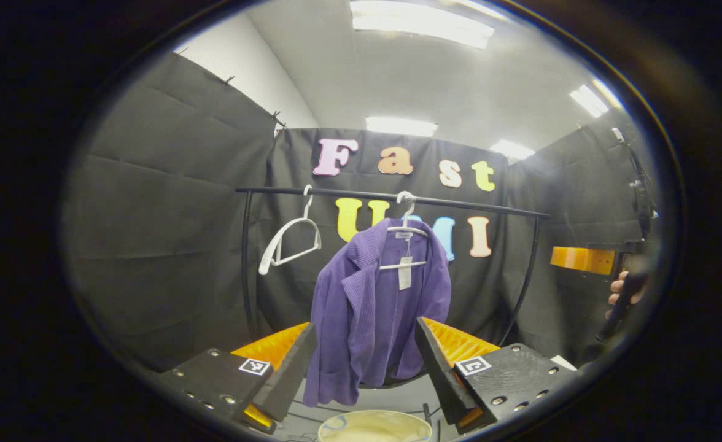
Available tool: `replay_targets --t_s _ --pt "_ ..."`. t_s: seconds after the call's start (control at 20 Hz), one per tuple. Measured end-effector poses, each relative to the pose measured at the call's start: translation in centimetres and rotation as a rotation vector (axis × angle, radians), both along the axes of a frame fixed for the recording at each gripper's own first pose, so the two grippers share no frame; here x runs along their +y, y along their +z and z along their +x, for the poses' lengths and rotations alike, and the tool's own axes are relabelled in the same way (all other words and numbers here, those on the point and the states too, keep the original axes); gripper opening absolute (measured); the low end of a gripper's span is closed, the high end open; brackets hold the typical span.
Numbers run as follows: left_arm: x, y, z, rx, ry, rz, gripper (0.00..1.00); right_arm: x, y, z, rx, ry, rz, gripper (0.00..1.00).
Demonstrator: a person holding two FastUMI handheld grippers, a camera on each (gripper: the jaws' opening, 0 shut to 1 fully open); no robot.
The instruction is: Grasp the clothes on the hanger with both hands and then place them into the laundry hamper below.
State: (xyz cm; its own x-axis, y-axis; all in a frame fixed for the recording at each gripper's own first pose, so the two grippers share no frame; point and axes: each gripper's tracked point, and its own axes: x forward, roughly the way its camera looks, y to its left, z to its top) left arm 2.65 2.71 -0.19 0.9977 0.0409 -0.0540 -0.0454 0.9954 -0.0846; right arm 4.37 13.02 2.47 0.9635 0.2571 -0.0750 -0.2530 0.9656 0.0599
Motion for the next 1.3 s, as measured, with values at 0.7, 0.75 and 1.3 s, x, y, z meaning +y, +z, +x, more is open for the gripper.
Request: replay_targets --t_s 0.7,0.75,1.3 --pt "-0.5 -0.6 12.2 0.06 0.148 -0.043 0.94 8.5 -1.9 13.4 0.02 0.136 -0.01 0.95" --pt "-0.6 -1.1 13.5 0.068 0.155 -0.054 0.96 8.8 -2.5 14.5 0.03 0.141 -0.004 0.95" --pt "1.1 -4.5 22.6 0.14 0.384 0.022 0.93 13.5 -10.3 24.4 0.155 0.213 -0.011 0.95"
